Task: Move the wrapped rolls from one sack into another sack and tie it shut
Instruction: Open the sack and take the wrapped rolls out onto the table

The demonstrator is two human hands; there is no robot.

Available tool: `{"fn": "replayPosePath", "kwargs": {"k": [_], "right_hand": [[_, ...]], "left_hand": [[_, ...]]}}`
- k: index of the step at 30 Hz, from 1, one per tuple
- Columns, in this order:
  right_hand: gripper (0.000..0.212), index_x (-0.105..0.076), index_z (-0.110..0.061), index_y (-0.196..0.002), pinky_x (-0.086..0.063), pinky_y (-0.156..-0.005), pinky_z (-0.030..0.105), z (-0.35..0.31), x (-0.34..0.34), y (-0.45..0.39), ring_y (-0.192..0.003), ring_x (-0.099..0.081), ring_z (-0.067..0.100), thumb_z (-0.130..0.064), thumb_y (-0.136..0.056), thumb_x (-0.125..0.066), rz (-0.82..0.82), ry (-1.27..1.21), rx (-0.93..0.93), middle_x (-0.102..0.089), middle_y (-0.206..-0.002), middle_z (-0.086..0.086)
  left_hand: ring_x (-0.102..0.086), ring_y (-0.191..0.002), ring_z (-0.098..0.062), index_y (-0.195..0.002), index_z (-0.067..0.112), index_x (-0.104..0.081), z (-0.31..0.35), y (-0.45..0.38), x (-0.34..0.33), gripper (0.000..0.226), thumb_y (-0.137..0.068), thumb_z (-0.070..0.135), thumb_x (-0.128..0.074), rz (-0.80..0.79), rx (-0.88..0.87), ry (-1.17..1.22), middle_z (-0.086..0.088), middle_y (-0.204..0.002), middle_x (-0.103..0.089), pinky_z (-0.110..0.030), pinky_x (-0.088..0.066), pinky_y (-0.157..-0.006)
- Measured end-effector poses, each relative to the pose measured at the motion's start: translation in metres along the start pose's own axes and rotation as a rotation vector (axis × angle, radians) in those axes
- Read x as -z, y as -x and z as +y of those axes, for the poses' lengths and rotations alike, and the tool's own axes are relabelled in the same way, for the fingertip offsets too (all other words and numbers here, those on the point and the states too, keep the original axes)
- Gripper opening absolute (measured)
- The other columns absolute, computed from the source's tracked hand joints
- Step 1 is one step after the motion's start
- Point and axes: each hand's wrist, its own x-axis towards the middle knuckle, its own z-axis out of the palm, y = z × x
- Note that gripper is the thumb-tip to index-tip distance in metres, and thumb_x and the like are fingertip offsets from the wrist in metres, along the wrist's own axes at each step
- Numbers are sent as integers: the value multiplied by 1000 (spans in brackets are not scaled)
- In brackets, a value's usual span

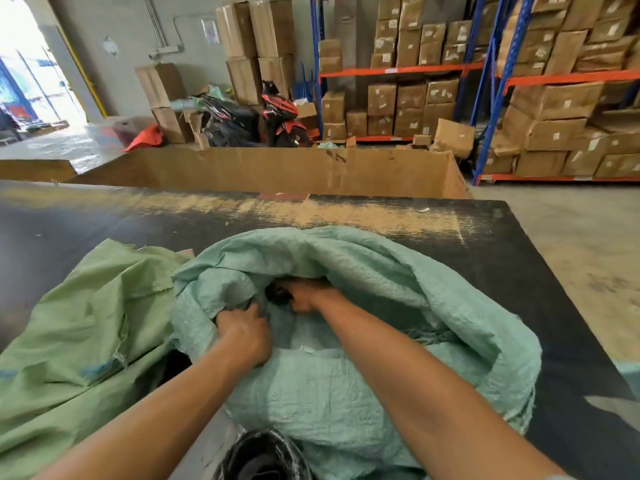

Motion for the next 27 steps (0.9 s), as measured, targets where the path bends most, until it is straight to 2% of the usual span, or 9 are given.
{"fn": "replayPosePath", "kwargs": {"k": [2,4,6,7,9,12,19,24,27], "right_hand": [[68,-22,-40,-154,-26,-118,54,4,-6,-5,-144,-31,35,-35,-95,-56,-4,42,-46,-24,-163,-3],[77,-19,-37,-155,-23,-118,55,8,-11,-5,-144,-30,37,-36,-92,-62,13,30,-71,-25,-162,1],[82,-21,-29,-155,-34,-111,47,11,-15,-1,-139,-38,37,-30,-89,-70,39,-1,-56,-33,-158,7],[82,-23,-25,-154,-38,-106,43,11,-17,1,-136,-41,37,-28,-88,-71,60,-9,-47,-36,-155,10],[78,-27,-20,-152,-42,-95,38,12,-18,5,-130,-47,37,-28,-89,-71,87,-11,-41,-42,-149,13],[70,-35,-14,-142,-36,-80,32,12,-12,13,-122,-50,35,-27,-86,-73,49,-2,-35,-48,-140,15],[63,-37,-18,-126,-44,-95,44,-11,5,62,-123,-41,39,-39,-81,-76,-100,-130,-120,-35,-139,16],[64,-30,-19,-136,-37,-105,53,-42,21,122,-137,-24,45,-30,-86,-69,73,-111,-99,-22,-147,19],[66,-29,-21,-136,-36,-107,54,-53,28,156,-136,-27,41,-29,-85,-70,156,-25,-75,-24,-146,18]], "left_hand": [[-34,-141,-27,-156,33,-10,2,-3,1,66,-98,36,-40,0,78,-73,2,-164,7,-38,-37,-108],[-39,-138,-25,-156,29,-14,2,-5,2,71,-95,38,-49,3,141,-102,-1,-163,-11,-35,-38,-106],[-50,-129,-18,-148,26,-35,0,-10,4,58,-94,36,-52,64,167,-117,3,-146,-44,-31,-43,-98],[-54,-125,-16,-143,25,-43,-2,-12,4,50,-94,34,-53,95,178,-130,7,-137,-54,-29,-44,-92],[-57,-120,-14,-137,25,-49,-6,-16,5,43,-95,33,-54,125,200,-122,9,-129,-59,-28,-45,-87],[-56,-119,-14,-136,23,-51,-8,-23,-2,40,-97,31,-51,143,238,-79,5,-130,-56,-30,-45,-87],[-49,-121,-23,-142,16,-45,-12,-36,-14,43,-101,28,-40,203,342,-48,-3,-137,-48,-31,-42,-86],[-44,-127,-21,-145,16,-42,-15,-38,-23,48,-101,34,-36,177,417,50,-3,-142,-47,-32,-38,-99],[-52,-116,-19,-130,22,-58,-18,-34,-28,35,-98,30,-46,210,416,140,1,-128,-58,-31,-44,-90]]}}
